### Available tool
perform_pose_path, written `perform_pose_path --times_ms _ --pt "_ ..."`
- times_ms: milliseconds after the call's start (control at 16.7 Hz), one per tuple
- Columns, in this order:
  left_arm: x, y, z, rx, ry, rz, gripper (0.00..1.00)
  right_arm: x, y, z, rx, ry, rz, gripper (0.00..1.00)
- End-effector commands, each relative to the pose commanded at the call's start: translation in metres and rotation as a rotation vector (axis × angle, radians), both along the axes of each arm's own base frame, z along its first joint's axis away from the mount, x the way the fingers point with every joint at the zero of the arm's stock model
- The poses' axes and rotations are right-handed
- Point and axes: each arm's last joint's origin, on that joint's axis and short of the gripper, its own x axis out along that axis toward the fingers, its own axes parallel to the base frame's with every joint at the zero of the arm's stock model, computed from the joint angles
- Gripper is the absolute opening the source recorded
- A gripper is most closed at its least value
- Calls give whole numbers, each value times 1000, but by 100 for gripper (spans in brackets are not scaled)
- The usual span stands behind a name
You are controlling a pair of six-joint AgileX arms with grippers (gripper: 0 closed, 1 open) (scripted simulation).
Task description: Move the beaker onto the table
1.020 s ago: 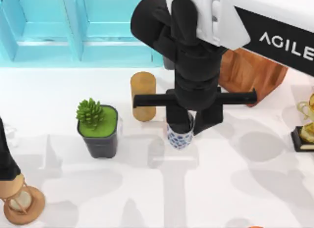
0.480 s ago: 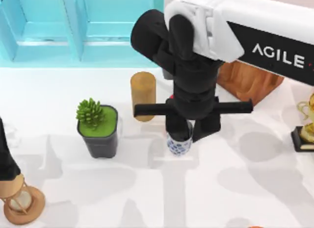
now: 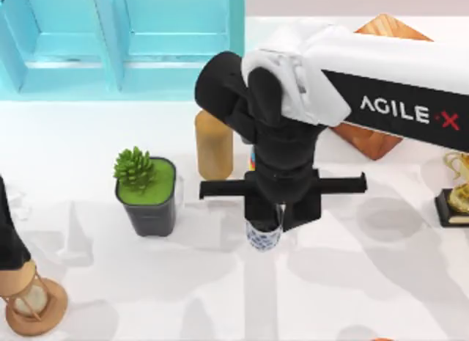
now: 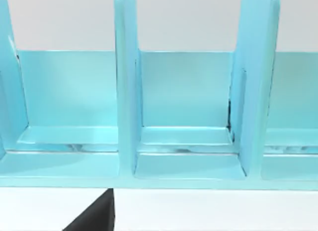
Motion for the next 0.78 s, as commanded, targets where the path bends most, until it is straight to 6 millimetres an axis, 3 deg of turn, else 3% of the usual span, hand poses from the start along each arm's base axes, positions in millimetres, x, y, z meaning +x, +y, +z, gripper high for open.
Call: perform_pose_path --times_ms 120,780 --pt "0 0 0 0 0 0 100 0 0 0 0 0 0 0" --pt "0 0 0 0 0 0 100 0 0 0 0 0 0 83"
